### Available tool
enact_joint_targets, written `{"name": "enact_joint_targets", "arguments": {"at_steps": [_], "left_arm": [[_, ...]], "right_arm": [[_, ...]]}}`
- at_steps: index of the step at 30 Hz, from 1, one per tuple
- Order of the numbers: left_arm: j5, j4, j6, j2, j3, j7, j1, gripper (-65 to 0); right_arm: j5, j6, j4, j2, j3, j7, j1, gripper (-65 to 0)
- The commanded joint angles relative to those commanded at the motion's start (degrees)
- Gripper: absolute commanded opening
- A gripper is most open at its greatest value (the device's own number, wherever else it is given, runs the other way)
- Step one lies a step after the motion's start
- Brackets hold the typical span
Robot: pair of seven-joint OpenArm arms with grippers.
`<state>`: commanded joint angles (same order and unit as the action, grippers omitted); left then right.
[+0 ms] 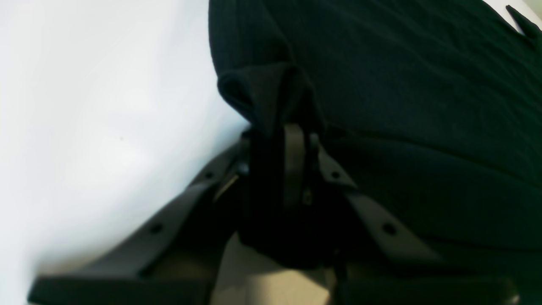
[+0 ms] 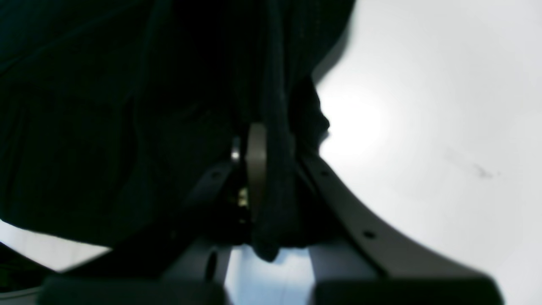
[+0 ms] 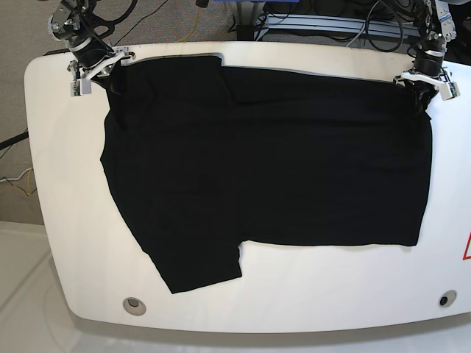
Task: Fold the T-shirt properly
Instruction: 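Hold the shirt edge with both grippers, adjusting the spread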
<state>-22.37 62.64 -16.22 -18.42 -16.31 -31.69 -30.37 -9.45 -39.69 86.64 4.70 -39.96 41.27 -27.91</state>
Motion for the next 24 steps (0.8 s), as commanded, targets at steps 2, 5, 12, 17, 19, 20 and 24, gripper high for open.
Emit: {"name": "enact_joint_targets", "arguments": {"at_steps": [2, 5, 12, 17, 19, 20, 24], "left_arm": [[0.0, 0.0, 0.0, 0.0, 0.7, 0.0, 0.0, -65.0], [-0.1, 0.0, 0.0, 0.1, 1.1, 0.0, 0.2, -65.0], [-0.1, 0.0, 0.0, 0.1, 1.1, 0.0, 1.6, -65.0], [0.0, 0.0, 0.1, 0.1, 1.1, 0.0, 1.7, -65.0], [0.0, 0.0, 0.1, 0.1, 1.1, 0.0, 1.7, -65.0], [0.0, 0.0, 0.1, 0.1, 1.1, 0.0, 1.7, -65.0], [0.0, 0.0, 0.1, -0.2, 1.1, 0.0, 1.7, -65.0]], "right_arm": [[-0.2, 0.00, 0.0, 0.2, 0.0, 0.0, -0.3, -65.0], [-0.2, 0.00, 0.0, 0.3, -0.1, -0.1, -0.4, -65.0], [-0.1, 0.00, 0.0, 0.3, -0.1, -0.1, -0.4, -65.0], [0.0, 0.00, 0.0, 0.3, -0.1, -0.1, -0.4, -65.0], [-0.2, 0.00, 0.0, 0.3, -0.1, -0.1, -0.4, -65.0], [-0.2, 0.00, 0.0, 0.3, -0.1, -0.1, -0.4, -65.0], [-0.2, 0.00, 0.0, 0.3, -0.1, -0.1, -0.2, -65.0]]}}
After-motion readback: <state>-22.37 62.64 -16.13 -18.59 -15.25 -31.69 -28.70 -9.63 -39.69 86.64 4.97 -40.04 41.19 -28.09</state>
